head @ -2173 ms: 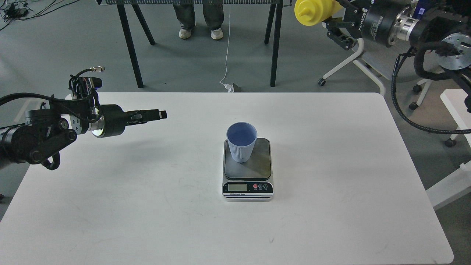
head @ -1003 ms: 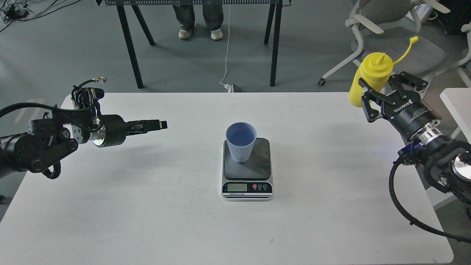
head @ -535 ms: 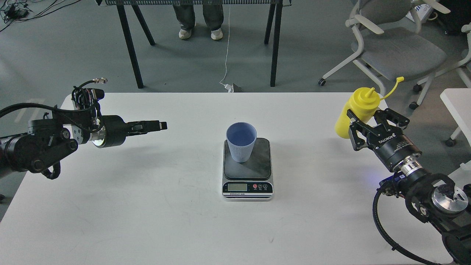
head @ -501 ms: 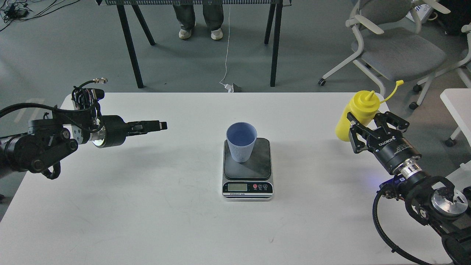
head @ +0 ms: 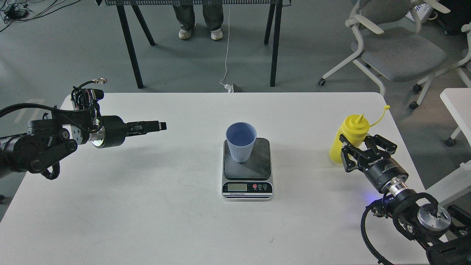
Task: Pour seasoning into cup on scale with both arms
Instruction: 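Lower the yellow bottle onto the table beside the scale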
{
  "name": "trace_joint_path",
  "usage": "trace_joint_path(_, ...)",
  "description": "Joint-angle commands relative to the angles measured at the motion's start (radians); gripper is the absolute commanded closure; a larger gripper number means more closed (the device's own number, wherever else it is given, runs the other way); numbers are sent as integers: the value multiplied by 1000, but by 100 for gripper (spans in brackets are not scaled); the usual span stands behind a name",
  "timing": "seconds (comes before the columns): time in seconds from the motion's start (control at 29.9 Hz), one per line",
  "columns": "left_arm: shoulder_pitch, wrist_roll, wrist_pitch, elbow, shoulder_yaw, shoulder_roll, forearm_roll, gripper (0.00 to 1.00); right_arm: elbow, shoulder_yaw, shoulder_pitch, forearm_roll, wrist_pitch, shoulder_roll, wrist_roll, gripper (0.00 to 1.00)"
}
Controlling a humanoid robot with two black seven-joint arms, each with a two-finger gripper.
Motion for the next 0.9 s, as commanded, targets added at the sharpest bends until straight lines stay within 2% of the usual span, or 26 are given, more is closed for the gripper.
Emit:
trace_joint_path(0.0,0,0,0,0,0,-3,1,27,-2,-1,0,-2,0,5,-2,55)
trace_joint_path(0.53,-1,0,0,0,0,0,3,27,-33,-16,-5,-31,0,26,-5,52)
trace_joint_path(0.87,-1,0,0,0,0,0,3,27,-31,-14,-5,-43,0,26,-5,39)
